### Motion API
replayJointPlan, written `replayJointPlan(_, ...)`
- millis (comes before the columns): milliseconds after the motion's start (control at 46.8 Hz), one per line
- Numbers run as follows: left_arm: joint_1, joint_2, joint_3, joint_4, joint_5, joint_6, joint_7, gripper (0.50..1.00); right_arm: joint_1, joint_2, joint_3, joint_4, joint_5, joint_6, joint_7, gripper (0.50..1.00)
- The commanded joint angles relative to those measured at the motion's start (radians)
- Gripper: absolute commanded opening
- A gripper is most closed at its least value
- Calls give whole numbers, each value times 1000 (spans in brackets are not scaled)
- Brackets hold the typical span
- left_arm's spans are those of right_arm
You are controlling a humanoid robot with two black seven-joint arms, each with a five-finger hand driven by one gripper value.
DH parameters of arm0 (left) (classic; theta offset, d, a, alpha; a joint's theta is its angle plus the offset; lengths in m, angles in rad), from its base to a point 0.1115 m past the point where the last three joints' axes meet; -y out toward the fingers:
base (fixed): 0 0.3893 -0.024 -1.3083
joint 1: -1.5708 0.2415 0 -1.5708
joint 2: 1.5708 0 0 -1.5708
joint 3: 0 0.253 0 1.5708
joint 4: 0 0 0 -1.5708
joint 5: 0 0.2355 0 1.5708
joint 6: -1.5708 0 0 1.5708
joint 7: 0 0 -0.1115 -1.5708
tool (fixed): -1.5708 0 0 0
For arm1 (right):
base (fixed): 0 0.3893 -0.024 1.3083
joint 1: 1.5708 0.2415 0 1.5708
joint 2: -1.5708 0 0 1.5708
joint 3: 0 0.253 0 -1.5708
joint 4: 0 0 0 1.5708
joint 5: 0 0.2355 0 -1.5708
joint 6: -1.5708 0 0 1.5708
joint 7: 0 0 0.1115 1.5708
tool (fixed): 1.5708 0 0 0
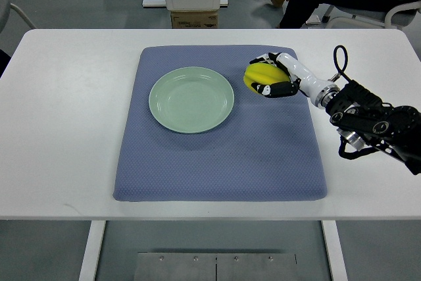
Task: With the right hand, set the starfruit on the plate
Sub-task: 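Lift the starfruit and carry it over the green plate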
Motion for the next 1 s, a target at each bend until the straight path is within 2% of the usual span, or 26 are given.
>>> replayJointPlan(0,0,0,0,0,0,0,0,1000,14,-7,49,3,0,34,-1,500)
replayJointPlan(150,0,0,0,0,0,0,0,1000,60,-13,59,0,-2,94,-2,500)
replayJointPlan(492,0,0,0,0,0,0,0,1000,80,10,72,-4,0,107,-13,500)
replayJointPlan(983,0,0,0,0,0,0,0,1000,57,230,107,-93,4,107,-16,500)
